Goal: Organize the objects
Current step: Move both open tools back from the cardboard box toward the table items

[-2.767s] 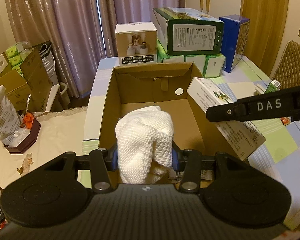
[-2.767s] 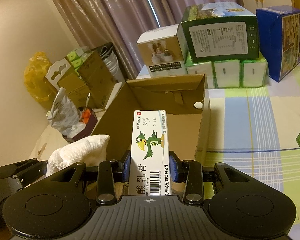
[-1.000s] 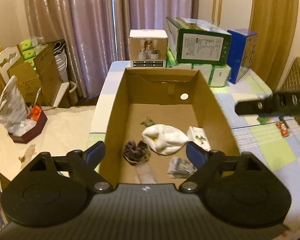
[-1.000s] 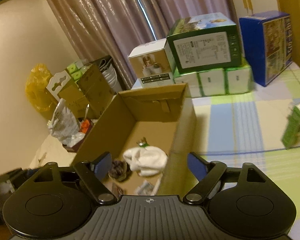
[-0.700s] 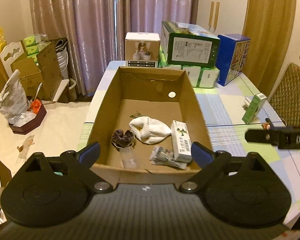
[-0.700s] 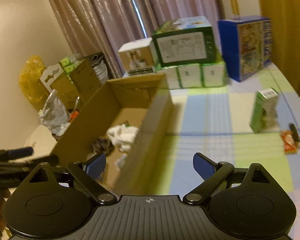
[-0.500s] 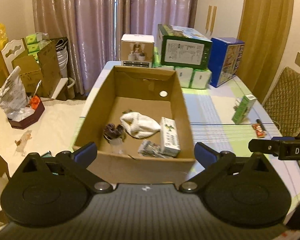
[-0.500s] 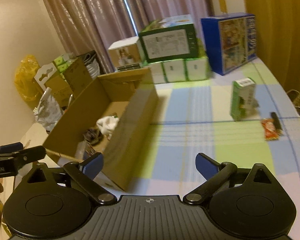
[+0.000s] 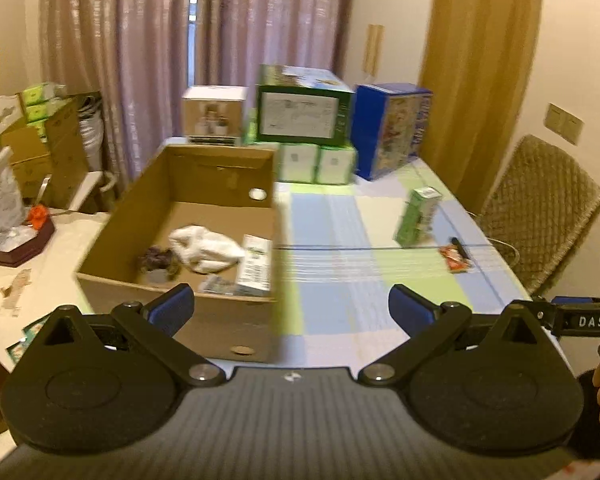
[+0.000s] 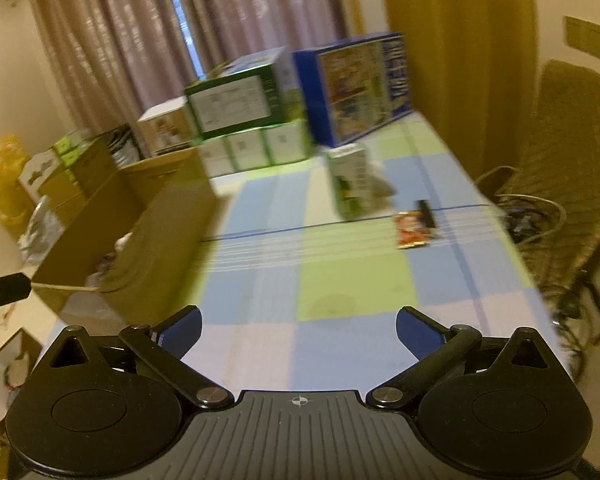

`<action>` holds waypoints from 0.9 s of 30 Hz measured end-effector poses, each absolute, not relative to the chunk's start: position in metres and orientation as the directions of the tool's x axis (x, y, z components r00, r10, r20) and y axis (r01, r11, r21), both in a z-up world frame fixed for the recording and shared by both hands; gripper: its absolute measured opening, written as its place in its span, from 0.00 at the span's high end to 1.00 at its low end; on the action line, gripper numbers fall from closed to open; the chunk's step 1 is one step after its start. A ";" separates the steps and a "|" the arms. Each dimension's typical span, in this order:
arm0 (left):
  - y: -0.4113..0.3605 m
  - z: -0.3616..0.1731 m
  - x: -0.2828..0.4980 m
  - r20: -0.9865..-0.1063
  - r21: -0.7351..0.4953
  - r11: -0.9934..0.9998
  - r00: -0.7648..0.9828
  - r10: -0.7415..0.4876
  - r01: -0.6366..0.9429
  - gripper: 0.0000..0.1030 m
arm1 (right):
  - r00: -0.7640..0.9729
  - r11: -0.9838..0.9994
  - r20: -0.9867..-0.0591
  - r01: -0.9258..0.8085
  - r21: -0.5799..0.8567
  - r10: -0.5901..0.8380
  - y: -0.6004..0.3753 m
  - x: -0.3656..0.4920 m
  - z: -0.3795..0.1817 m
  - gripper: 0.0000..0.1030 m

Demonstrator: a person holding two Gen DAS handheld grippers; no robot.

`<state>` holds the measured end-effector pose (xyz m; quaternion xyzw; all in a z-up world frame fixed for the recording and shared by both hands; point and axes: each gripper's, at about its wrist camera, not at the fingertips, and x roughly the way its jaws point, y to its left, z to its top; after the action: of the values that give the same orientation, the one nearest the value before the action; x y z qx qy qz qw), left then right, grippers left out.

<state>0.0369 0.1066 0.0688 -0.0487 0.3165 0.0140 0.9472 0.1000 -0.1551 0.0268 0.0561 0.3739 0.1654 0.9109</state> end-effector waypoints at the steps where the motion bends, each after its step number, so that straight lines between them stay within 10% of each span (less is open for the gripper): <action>1: 0.100 0.067 0.038 -0.604 -0.089 0.995 0.797 -0.016 -0.047 0.01 | 0.671 0.942 -0.661 -0.246 0.228 0.335 -0.163 0.099 0.027 0.02; 27: 0.017 0.041 0.047 -0.673 -0.086 0.995 0.733 -0.099 0.055 0.01 | 0.721 0.956 -0.640 -0.110 0.272 0.265 -0.247 0.085 0.025 0.02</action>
<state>0.0473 0.0172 0.0412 -0.0300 0.3629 -0.0414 0.9304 0.0848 -0.2470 0.0254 0.1079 0.3593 0.1018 0.9213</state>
